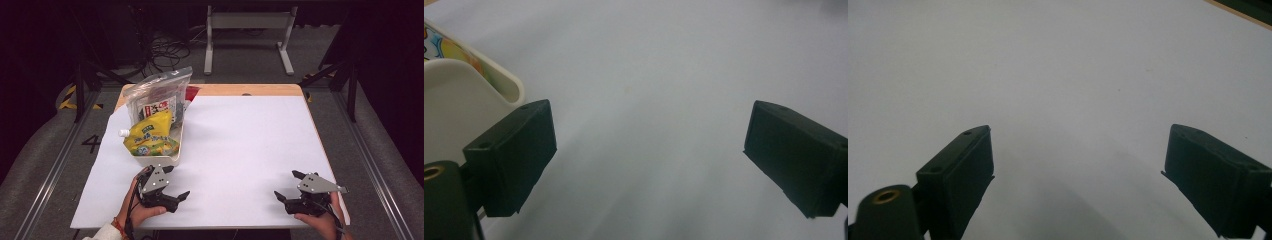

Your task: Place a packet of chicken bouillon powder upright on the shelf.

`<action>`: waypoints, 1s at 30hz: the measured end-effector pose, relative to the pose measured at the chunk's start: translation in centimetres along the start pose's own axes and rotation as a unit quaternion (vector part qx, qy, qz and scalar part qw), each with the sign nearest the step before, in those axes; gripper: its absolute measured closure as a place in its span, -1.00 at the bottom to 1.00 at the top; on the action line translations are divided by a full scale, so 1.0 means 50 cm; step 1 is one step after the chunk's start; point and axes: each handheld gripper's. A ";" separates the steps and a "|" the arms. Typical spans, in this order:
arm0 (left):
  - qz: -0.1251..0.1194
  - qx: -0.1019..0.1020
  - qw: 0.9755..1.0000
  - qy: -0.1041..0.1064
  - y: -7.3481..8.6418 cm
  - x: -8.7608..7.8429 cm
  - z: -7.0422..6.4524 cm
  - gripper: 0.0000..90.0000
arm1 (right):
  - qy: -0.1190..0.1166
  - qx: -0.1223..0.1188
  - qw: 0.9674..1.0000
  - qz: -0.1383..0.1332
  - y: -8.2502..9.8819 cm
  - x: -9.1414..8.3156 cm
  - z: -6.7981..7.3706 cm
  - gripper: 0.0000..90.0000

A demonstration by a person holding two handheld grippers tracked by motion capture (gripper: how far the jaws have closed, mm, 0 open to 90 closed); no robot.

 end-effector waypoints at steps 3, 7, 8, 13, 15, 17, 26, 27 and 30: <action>0.002 0.001 1.000 0.000 0.000 0.001 0.000 -0.84 | 0.000 0.000 1.000 0.001 0.001 0.001 -0.001 -0.73; 0.002 0.001 1.000 0.000 0.000 0.000 0.000 -0.84 | -0.001 -0.001 1.000 -0.001 0.000 0.000 0.000 -0.73; 0.003 0.001 1.000 0.000 0.000 0.000 0.001 -0.84 | -0.002 0.000 1.000 -0.002 0.000 0.000 0.000 -0.73; 0.001 0.000 1.000 -0.001 0.001 -0.001 0.003 -0.84 | -0.006 0.000 1.000 -0.001 -0.001 0.002 0.002 -0.73; 0.002 0.002 1.000 -0.002 0.001 -0.001 0.004 -0.84 | -0.005 -0.001 1.000 0.000 -0.002 0.003 0.003 -0.70; 0.001 -0.001 1.000 -0.003 0.001 -0.002 0.004 -0.84 | -0.008 -0.002 1.000 0.000 -0.002 0.005 0.003 -0.70; 0.003 -0.002 1.000 -0.007 0.003 -0.003 0.009 -0.84 | 0.005 0.007 1.000 -0.004 -0.003 0.006 0.002 -0.73; 0.004 -0.002 1.000 -0.007 0.003 -0.003 0.010 -0.84 | 0.006 0.008 1.000 -0.004 -0.003 0.006 0.001 -0.74; 0.008 0.002 1.000 -0.006 0.004 -0.001 0.009 -0.84 | 0.003 0.007 1.000 -0.002 -0.003 0.007 0.002 -0.76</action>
Point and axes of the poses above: each handheld gripper's, and its own axes: x roughly forward along the jaws, y roughly out of its underside, z roughly to its left, and after that the axes turned 1 degree about x, right-handed
